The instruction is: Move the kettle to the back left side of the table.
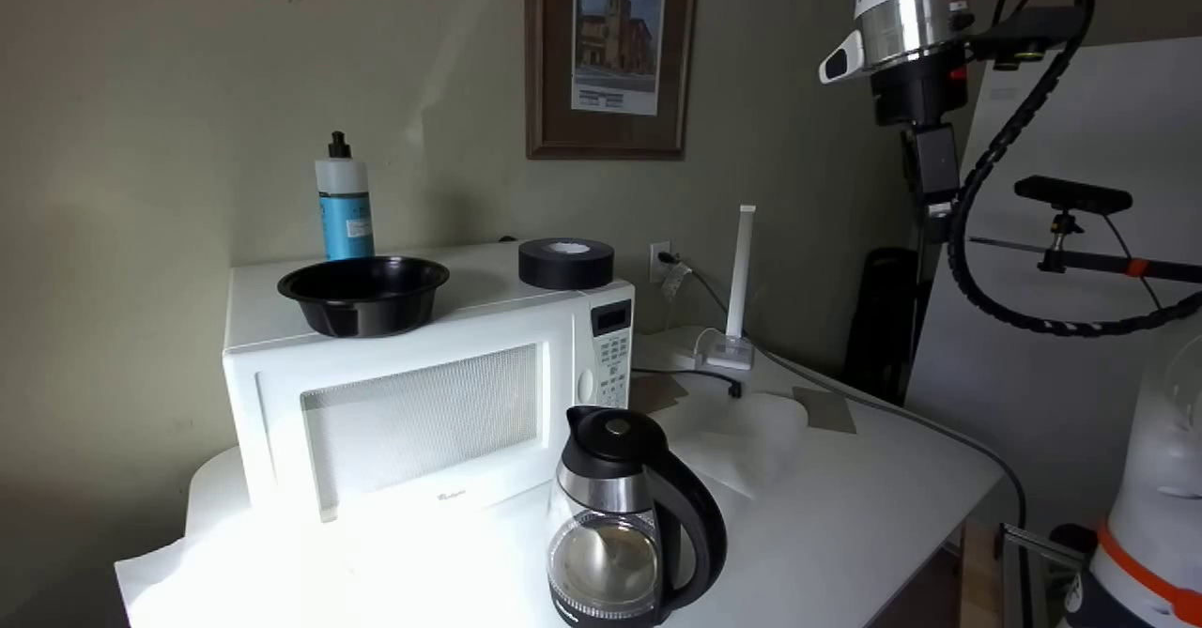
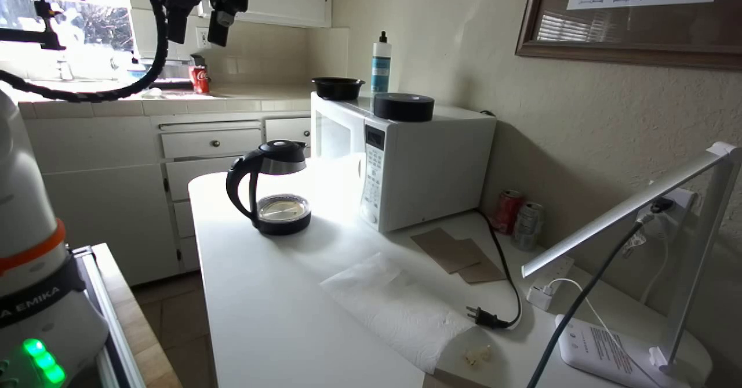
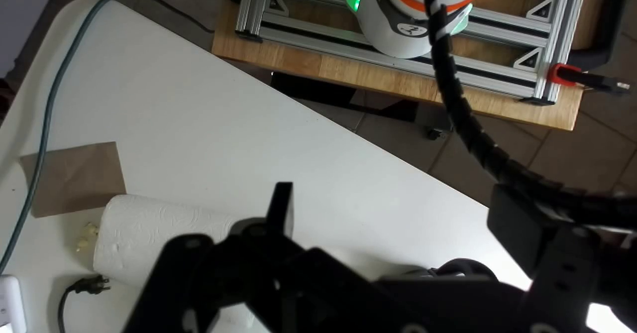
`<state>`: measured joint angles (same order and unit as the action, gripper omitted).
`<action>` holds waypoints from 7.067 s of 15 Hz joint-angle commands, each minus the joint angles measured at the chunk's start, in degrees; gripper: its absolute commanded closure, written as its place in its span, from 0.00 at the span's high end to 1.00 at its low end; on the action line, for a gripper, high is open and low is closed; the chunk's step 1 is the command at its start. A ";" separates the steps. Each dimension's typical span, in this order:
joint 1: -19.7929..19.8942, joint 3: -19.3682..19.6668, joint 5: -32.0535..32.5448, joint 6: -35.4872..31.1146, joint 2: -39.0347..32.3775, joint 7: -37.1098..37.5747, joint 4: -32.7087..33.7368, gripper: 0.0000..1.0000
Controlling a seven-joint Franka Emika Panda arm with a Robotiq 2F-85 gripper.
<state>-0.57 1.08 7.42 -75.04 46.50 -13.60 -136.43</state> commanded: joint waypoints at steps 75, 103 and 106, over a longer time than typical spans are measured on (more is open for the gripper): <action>-9.00 -9.38 -27.21 -50.73 -40.07 23.53 -5.76 0.97; -8.87 -10.01 -14.39 -42.02 -46.20 39.01 1.68 0.20; -8.79 -10.03 -16.48 -43.03 -41.15 38.62 -1.94 0.20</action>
<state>-9.29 -8.74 -7.71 -118.50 -0.69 23.91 -134.71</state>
